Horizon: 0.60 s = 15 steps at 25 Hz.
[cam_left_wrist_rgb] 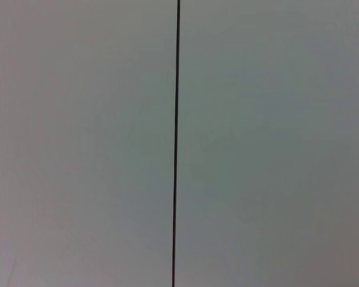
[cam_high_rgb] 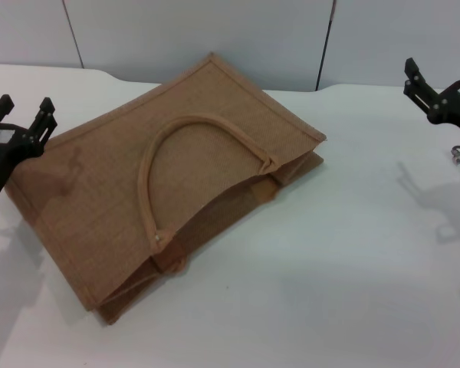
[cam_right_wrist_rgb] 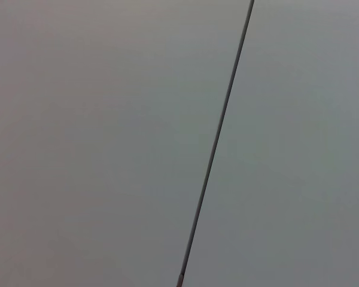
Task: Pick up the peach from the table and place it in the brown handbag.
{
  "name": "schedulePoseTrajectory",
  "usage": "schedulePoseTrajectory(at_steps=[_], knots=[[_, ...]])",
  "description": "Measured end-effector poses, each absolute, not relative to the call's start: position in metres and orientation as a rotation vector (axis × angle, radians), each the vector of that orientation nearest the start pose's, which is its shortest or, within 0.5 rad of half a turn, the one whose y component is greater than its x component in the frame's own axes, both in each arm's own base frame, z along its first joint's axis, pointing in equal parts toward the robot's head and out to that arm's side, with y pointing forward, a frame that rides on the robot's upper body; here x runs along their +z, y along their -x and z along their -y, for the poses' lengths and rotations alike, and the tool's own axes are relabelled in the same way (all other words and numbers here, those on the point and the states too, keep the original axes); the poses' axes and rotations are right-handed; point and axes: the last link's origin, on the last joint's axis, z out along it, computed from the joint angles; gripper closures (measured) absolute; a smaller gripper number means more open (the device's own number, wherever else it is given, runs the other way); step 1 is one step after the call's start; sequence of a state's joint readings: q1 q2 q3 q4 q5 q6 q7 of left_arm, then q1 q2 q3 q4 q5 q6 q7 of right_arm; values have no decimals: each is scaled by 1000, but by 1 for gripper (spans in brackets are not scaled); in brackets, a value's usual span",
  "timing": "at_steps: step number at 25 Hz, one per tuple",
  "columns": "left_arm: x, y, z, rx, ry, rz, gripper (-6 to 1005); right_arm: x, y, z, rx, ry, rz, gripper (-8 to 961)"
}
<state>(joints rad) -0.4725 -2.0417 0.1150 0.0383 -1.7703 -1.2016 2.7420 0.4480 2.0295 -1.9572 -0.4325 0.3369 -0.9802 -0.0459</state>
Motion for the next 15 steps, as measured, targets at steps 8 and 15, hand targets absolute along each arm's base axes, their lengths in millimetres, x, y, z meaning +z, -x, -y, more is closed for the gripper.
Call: schedulePoseTrajectory(at_steps=[8,15], knots=[[25,356,-336,-716,1588,605,305,-13,-266,-375,626,1784,-179,57],[25,356,-336,-714,1588,607,305,-14,-265,-377,617,1792,-181,57]])
